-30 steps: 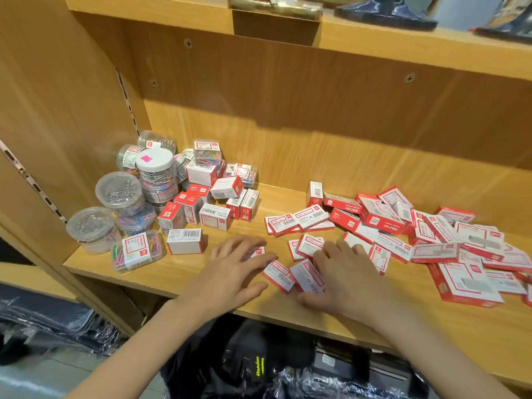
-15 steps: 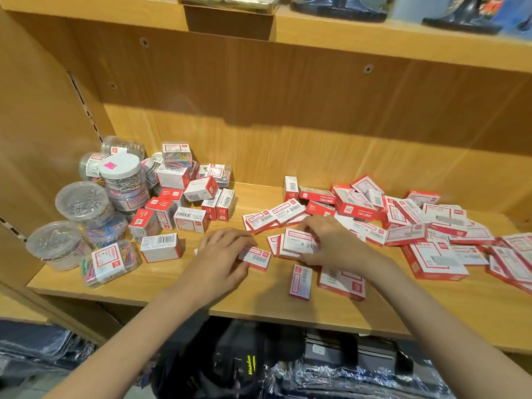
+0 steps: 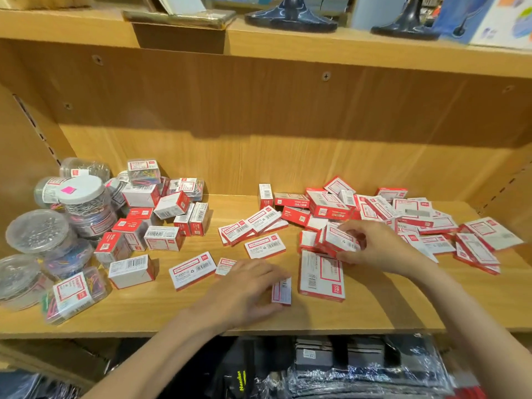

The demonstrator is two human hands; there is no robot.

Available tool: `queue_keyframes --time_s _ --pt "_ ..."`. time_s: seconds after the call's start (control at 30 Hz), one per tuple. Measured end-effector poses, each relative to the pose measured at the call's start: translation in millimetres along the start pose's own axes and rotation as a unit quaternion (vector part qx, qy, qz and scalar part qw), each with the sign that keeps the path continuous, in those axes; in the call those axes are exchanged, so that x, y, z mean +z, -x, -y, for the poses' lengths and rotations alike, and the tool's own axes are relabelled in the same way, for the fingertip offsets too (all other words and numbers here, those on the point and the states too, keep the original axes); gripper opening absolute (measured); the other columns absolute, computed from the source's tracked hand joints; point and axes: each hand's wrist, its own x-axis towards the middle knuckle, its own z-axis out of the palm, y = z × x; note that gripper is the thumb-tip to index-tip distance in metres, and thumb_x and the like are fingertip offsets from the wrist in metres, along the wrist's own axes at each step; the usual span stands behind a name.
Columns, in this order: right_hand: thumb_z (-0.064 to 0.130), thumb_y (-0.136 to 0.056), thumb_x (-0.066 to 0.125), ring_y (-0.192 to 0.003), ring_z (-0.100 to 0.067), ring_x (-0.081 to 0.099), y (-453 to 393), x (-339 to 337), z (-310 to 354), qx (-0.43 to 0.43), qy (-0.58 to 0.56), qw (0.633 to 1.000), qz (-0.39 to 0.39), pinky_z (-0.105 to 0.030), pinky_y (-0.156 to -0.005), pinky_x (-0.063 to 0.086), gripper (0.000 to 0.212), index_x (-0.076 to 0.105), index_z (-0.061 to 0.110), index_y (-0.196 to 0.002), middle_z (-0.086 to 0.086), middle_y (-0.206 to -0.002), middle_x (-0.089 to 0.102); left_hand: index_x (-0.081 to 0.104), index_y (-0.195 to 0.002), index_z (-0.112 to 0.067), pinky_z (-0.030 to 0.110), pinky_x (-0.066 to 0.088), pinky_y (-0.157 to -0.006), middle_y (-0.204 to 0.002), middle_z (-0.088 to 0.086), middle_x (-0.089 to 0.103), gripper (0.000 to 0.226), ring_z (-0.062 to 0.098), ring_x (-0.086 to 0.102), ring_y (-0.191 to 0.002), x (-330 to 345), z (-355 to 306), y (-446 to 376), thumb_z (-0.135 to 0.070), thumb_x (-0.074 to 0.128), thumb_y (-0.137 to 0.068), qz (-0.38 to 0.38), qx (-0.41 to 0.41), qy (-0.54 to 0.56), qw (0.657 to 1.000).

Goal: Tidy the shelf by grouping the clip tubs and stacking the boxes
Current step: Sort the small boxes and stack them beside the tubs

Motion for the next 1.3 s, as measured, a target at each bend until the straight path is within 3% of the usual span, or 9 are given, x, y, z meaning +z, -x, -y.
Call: queue_keyframes --time_s 0.2,0.37,0.47,0.57,0.7,0.77,0.9,1.1,1.3 --pt "0.025 -0.077 0.072 -0.1 -0.01 0.054 18 7 -35 0.059 0.082 0.995 0.027 -0.012 -0.07 0.041 0.042 0.041 0.029 -0.106 0.01 -0.11 0.055 0.038 -0.129 -0.034 0.024 0.022 -0.106 -0.132 -0.016 0.039 0.05 0.004 0.027 -0.123 -7 -4 -20 -0.042 0.057 -0.084 -0.028 -0.073 0.019 0.997" --pt "0.039 -0.084 0.062 -0.128 -0.018 0.035 12 4 -45 0.07 0.243 0.968 -0.013 -0.04 -0.107 0.024 0.056 0.035 0.026 -0.131 0.004 -0.136 0.044 0.045 -0.123 -0.027 0.023 0.021 -0.092 -0.124 -0.011 0.046 0.054 0.008 0.033 -0.116 -8 -5 -40 -0.054 0.034 -0.077 -0.099 -0.136 0.015 0.986" --pt "0.047 -0.079 0.065 -0.124 -0.018 0.037 1 -8 -36 0.037 0.167 0.985 -0.035 -0.035 -0.1 0.034 0.066 0.037 0.025 -0.135 0.003 -0.136 0.043 0.049 -0.123 -0.023 0.031 0.023 -0.097 -0.126 -0.006 0.048 0.053 0.019 0.038 -0.121 -3 1 -45 -0.047 0.035 -0.077 -0.09 -0.172 -0.028 0.981" --pt "0.039 -0.082 0.065 -0.105 -0.015 0.049 -21 -10 -15 -0.022 0.053 0.995 -0.078 -0.023 -0.079 0.036 0.047 0.052 0.018 -0.123 -0.001 -0.12 0.054 0.051 -0.124 -0.027 0.051 0.02 -0.106 -0.143 0.004 0.039 0.054 0.035 0.024 -0.135 0 3 -46 -0.049 0.035 -0.078 -0.073 -0.201 -0.064 0.975" --pt "0.036 -0.084 0.063 -0.117 -0.019 0.041 -48 15 2 -0.022 0.019 0.991 -0.129 -0.03 -0.095 0.038 0.049 0.049 0.019 -0.128 -0.004 -0.126 0.041 0.028 -0.137 -0.04 0.045 -0.002 -0.112 -0.155 -0.002 0.009 0.067 0.028 -0.005 -0.142 1 7 -45 -0.062 0.018 -0.075 -0.01 -0.234 -0.07 0.97" --pt "0.04 -0.085 0.06 -0.122 -0.022 0.033 -56 23 -2 -0.033 0.095 0.983 -0.152 -0.035 -0.101 0.033 0.057 0.04 0.024 -0.136 -0.005 -0.133 0.034 0.031 -0.135 -0.041 0.043 0.003 -0.112 -0.153 0.0 0.019 0.07 0.029 0.006 -0.142 -2 9 -45 -0.063 0.014 -0.07 -0.006 -0.221 -0.07 0.973" --pt "0.039 -0.084 0.061 -0.123 -0.023 0.031 -59 25 -14 -0.07 0.14 0.977 -0.148 -0.038 -0.099 0.031 0.057 0.041 0.025 -0.136 -0.006 -0.135 0.035 0.052 -0.119 -0.031 0.05 0.031 -0.1 -0.132 0.007 0.052 0.049 0.034 0.045 -0.123 -2 17 -46 -0.052 0.041 -0.077 -0.06 -0.192 -0.015 0.979" --pt "0.047 -0.078 0.067 -0.109 -0.011 0.037 -43 22 -17 -0.144 0.057 0.988 -0.025 -0.033 -0.096 0.036 0.048 0.057 0.029 -0.121 0.008 -0.116 0.043 0.051 -0.127 -0.025 0.032 0.023 -0.104 -0.139 -0.003 0.044 0.061 0.018 0.038 -0.127 -8 16 -66 -0.057 0.037 -0.077 -0.087 -0.15 0.026 0.984" --pt "0.034 -0.084 0.065 -0.109 -0.007 0.045 -36 21 -26 -0.13 0.034 0.991 0.016 -0.017 -0.086 0.036 0.042 0.053 0.025 -0.123 0.011 -0.122 0.042 0.053 -0.124 -0.033 0.036 0.026 -0.106 -0.122 -0.012 0.056 0.053 0.008 0.043 -0.118 4 8 -83 -0.055 0.034 -0.079 -0.04 -0.106 0.021 0.993"
